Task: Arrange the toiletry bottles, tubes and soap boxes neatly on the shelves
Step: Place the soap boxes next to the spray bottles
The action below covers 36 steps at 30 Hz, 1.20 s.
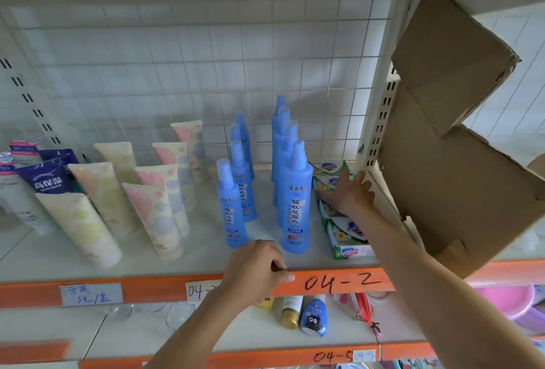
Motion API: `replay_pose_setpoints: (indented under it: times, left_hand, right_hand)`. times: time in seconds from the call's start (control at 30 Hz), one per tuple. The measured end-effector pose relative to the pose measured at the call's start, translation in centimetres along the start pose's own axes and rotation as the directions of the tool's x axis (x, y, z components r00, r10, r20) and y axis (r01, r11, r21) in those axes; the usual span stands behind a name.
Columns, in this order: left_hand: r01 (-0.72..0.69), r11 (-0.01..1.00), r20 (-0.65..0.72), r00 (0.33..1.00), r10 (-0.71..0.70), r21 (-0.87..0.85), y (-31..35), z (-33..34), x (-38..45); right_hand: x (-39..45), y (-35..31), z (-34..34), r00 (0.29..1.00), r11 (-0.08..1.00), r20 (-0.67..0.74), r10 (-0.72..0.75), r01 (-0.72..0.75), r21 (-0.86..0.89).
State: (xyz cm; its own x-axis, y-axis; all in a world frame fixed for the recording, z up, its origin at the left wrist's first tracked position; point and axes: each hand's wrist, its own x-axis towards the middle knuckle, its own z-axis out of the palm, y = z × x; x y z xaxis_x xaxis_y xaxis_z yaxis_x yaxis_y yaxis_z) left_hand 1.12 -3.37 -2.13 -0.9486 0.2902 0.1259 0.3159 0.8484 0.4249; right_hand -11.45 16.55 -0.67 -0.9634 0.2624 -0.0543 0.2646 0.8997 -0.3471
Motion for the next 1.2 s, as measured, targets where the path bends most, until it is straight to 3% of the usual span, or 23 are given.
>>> replay_pose_setpoints:
  times: [0.43, 0.7, 0.97, 1.2]
  left_hand:
    - [-0.026, 0.999, 0.029, 0.999, 0.025, 0.027, -0.2, -0.1, 0.3]
    - [-0.032, 0.999, 0.026, 0.999, 0.032, 0.003, 0.0, -0.2, 0.0]
    - [-0.009, 1.000, 0.013, 1.000, 0.009, 0.013, 0.2, -0.1, -0.1]
    - [0.003, 1.000, 0.003, 1.000, -0.003, -0.018, -0.1, 0.2, 0.0]
  right_hand:
    - [-0.4, -0.1, -0.8, 0.999, 0.990, 0.033, 0.004, 0.000, -0.138]
    - [2.9, -2.0, -0.4, 0.995, 0.995, 0.042, -0.091, 0.092, -0.030]
    - [4.1, -2.6, 0.0, 1.000, 0.998, -0.029, 0.007, -0.009, -0.066]
    - [3.5, -2.0, -0.3, 1.000, 0.990, 0.020, -0.001, 0.003, -0.140]
